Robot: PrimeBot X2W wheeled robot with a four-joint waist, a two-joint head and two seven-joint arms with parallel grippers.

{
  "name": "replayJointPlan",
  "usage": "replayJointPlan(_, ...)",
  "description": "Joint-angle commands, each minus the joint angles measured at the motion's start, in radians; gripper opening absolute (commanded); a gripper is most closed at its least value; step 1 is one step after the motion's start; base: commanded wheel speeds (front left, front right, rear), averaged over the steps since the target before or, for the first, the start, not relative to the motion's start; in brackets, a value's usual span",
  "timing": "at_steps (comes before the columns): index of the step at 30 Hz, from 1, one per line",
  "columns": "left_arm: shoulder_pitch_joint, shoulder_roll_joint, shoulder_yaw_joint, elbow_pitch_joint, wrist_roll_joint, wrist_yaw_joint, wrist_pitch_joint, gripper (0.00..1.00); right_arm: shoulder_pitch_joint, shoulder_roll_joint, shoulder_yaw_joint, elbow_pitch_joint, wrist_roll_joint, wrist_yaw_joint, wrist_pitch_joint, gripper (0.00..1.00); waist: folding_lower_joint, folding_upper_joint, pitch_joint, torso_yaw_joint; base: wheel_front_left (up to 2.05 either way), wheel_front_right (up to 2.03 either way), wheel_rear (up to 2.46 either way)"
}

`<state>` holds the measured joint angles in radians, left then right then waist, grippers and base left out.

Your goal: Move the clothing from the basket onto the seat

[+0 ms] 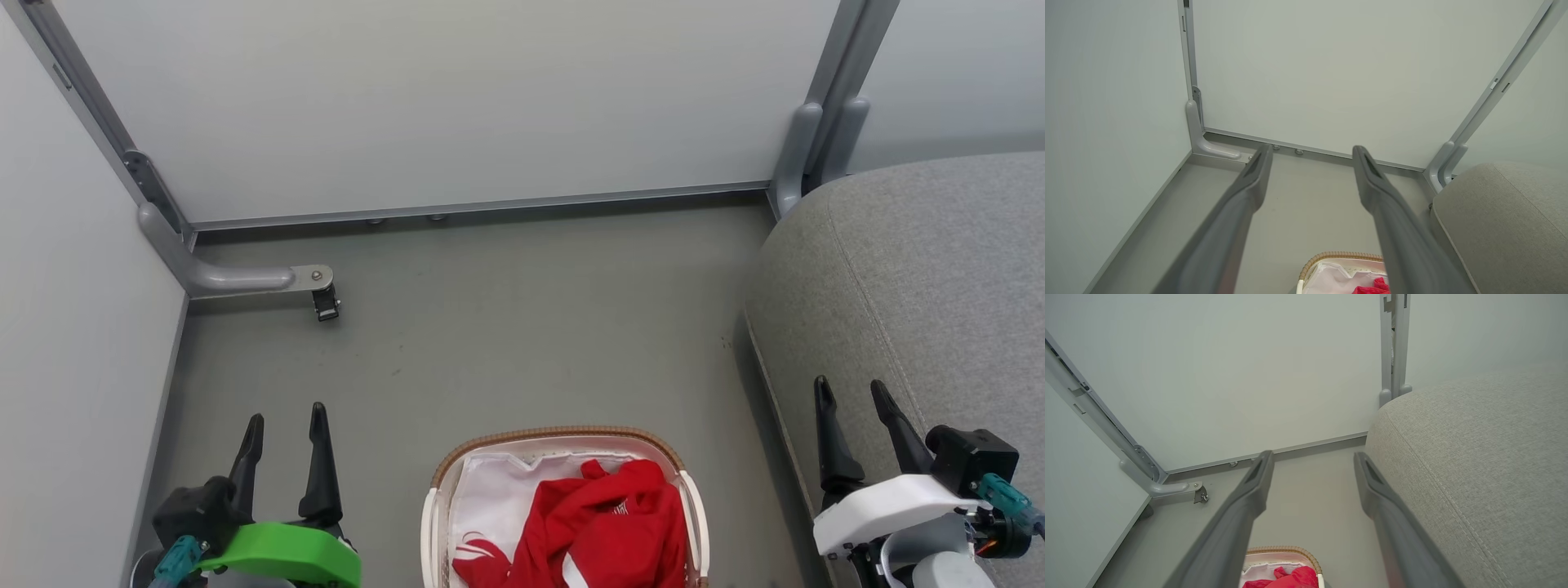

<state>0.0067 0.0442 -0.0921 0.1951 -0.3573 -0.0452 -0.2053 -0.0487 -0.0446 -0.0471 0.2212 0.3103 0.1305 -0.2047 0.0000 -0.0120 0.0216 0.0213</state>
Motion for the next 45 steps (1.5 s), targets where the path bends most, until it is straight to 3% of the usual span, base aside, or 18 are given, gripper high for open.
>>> replayJointPlan(1,0.009,0.008,0.0,-0.003,0.024,0.0,-0.011,1.0,0.011,-0.006,0.002,-0.002,-0.025,0.0,-0.012,1.0,0.0,0.0093,0.0,0.0,0.0,0.0,0.0)
replayJointPlan(29,0.02,0.009,-0.034,0.053,0.2,0.002,-0.064,1.0,0.02,-0.009,0.022,0.006,-0.238,0.0,-0.062,1.0,0.0,0.012,0.01,0.004,0.0,0.0,0.0)
replayJointPlan(45,0.022,0.009,-0.037,0.055,0.197,0.006,-0.06,1.0,0.023,-0.008,0.021,0.008,-0.235,0.0,-0.062,1.0,0.0,0.012,0.009,0.005,0.0,0.0,0.0)
